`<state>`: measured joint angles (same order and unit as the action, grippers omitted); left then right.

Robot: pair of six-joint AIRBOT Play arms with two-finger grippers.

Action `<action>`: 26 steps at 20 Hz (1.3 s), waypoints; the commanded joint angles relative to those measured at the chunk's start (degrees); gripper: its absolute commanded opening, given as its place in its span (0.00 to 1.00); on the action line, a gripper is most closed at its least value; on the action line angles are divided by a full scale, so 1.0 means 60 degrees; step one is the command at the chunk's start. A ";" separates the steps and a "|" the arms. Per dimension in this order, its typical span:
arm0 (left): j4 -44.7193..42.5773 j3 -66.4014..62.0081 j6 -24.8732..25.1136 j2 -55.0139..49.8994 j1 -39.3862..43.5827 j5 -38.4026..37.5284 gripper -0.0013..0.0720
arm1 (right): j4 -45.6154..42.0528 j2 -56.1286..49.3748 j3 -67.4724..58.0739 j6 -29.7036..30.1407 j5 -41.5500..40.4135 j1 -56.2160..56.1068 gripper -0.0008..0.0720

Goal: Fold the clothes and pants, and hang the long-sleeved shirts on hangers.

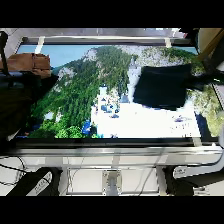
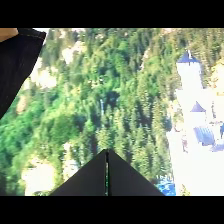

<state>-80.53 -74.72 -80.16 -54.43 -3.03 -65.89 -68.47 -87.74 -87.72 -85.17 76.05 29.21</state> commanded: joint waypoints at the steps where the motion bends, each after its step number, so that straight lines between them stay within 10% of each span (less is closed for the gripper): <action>1: -0.0004 0.0004 0.0000 -0.0084 -0.0007 0.0000 0.05 | -0.0965 0.1009 0.1501 0.0098 0.0084 0.2860 0.04; 9: 0.0036 0.0007 -0.0007 -0.0998 0.0022 -0.0004 0.05 | -0.1504 0.1967 0.5519 0.0477 -0.1260 0.6750 0.05; 10: 0.0044 0.0007 -0.0007 -0.1071 0.0033 -0.0007 0.05 | -0.1497 0.2069 0.5497 0.0477 -0.1027 0.7027 0.14; 12: 0.0346 0.0007 -0.0007 -0.1100 0.0033 -0.0007 0.05 | -0.1450 0.2481 0.5220 0.0382 -0.0484 0.7450 0.67; 13: 0.0452 0.0007 -0.0004 -0.1075 0.0033 -0.0011 0.05 | -0.1344 0.2772 0.4918 0.0095 -0.0153 0.7584 0.71; 19: 0.0667 0.0007 -0.0004 -0.0936 0.0033 -0.0612 0.05 | 0.3424 0.5548 0.4146 -0.0608 -0.0124 0.6211 0.63; 21: 0.0710 0.0007 0.0000 -0.0936 0.0029 -0.1184 0.05 | 0.4058 0.6481 0.4138 0.0011 -0.0426 0.4492 0.04; 26: 0.0710 0.0007 0.0000 -0.0940 0.0029 -0.1395 0.05 | 0.3603 0.7737 0.4138 0.1140 -0.0561 0.0699 0.04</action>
<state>-76.44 -74.70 -80.20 -60.12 -2.85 -72.79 -48.01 -45.45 -62.78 -81.43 73.28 44.49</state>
